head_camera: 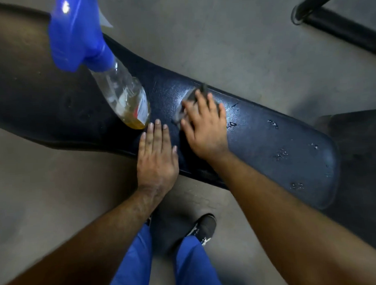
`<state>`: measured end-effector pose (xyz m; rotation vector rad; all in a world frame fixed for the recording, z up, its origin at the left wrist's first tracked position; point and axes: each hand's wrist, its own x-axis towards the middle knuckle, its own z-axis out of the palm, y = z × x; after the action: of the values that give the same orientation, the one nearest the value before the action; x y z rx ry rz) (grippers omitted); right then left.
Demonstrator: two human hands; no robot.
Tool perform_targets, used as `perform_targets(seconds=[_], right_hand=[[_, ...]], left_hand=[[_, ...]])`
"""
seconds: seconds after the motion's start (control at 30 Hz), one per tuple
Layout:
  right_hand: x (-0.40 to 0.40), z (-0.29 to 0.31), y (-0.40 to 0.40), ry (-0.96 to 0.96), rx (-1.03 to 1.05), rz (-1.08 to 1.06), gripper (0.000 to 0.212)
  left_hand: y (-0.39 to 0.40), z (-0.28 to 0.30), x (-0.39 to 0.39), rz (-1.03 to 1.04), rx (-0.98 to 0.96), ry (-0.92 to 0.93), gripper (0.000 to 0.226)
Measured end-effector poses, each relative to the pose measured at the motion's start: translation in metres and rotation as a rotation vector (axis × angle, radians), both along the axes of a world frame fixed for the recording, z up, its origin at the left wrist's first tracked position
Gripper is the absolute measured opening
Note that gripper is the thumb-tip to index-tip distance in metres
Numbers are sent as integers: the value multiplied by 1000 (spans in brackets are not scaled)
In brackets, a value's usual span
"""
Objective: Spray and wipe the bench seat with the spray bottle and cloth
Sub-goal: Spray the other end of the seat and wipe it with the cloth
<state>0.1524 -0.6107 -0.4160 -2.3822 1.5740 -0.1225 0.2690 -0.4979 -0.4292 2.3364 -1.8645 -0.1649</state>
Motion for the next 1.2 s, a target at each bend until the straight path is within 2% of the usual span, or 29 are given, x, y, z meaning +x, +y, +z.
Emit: perform_targets(seconds=[0.07, 0.1, 0.2, 0.23, 0.27, 0.37, 0.4, 0.43, 0.5, 0.53, 0.57, 0.63, 0.67, 0.7, 0.73, 0.8, 0.83, 0.87, 0.93, 0.97, 1.0, 1.03, 1.13, 1.17, 1.2], right_hand=[[-29, -3, 9, 5, -1, 185, 57], [-35, -3, -3, 19, -7, 159, 58], [-14, -5, -29, 59, 39, -273, 61], [-4, -5, -17, 46, 31, -310, 60], [0, -3, 4, 34, -3, -232, 58], [-34, -4, 47, 22, -28, 177, 56], [-46, -6, 40, 30, -55, 174, 55], [-51, -8, 32, 48, -66, 37, 56], [-30, -9, 33, 29, -60, -400, 55], [-14, -8, 49, 20, -43, -507, 55], [0, -6, 72, 19, -47, -471, 55], [-1, -5, 113, 5, -48, -162, 55], [-19, -9, 115, 7, -60, -19, 55], [-36, -11, 107, 23, -92, 29, 55], [-46, -14, 95, 52, -110, -45, 55], [-38, -14, 78, 51, -89, -443, 56], [-24, -13, 81, 39, -68, -577, 57], [-13, -11, 92, 39, -65, -578, 56], [-17, -8, 117, 30, -76, -258, 56], [-38, -8, 116, 43, -64, -60, 56], [-62, -9, 106, 75, -74, 53, 56], [-79, -10, 92, 106, -74, 30, 57], [-73, -10, 70, 93, -23, -512, 60], [-56, -9, 81, 80, -19, -539, 60], [-42, -8, 96, 70, -24, -435, 59]], left_hand=[[1, 1, -1, -4, 8, 1, 59], [1, 0, -1, -13, 5, 6, 59], [1, -3, 5, -40, -22, 19, 57], [2, -3, 7, -48, -33, 33, 57], [3, -2, 8, -57, -41, 62, 56], [3, 0, 12, -85, -60, 126, 54], [3, 0, 13, -94, -63, 134, 54], [2, -1, 13, -99, -70, 143, 54], [2, -1, 15, -100, -68, 162, 53], [3, 0, 15, -100, -60, 188, 54], [3, 2, 16, -98, -59, 223, 54], [1, 6, 16, -80, -63, 301, 54], [1, 7, 17, -67, -65, 333, 53], [1, 9, 17, -59, -70, 357, 52], [0, 10, 16, -63, -78, 371, 51], [-1, 11, 16, -105, -90, 373, 50], [-2, 13, 16, -135, -92, 370, 50], [-5, 14, 14, -163, -93, 375, 50], [-18, 16, 11, -206, -87, 390, 49], [-27, 15, 11, -225, -92, 392, 48], [-38, 13, 11, -255, -98, 388, 46], [-49, 12, 12, -289, -99, 376, 45], [-77, 6, 14, -372, -59, 284, 48], [-80, 5, 14, -379, -46, 243, 50], [-81, 5, 13, -381, -40, 208, 51]])
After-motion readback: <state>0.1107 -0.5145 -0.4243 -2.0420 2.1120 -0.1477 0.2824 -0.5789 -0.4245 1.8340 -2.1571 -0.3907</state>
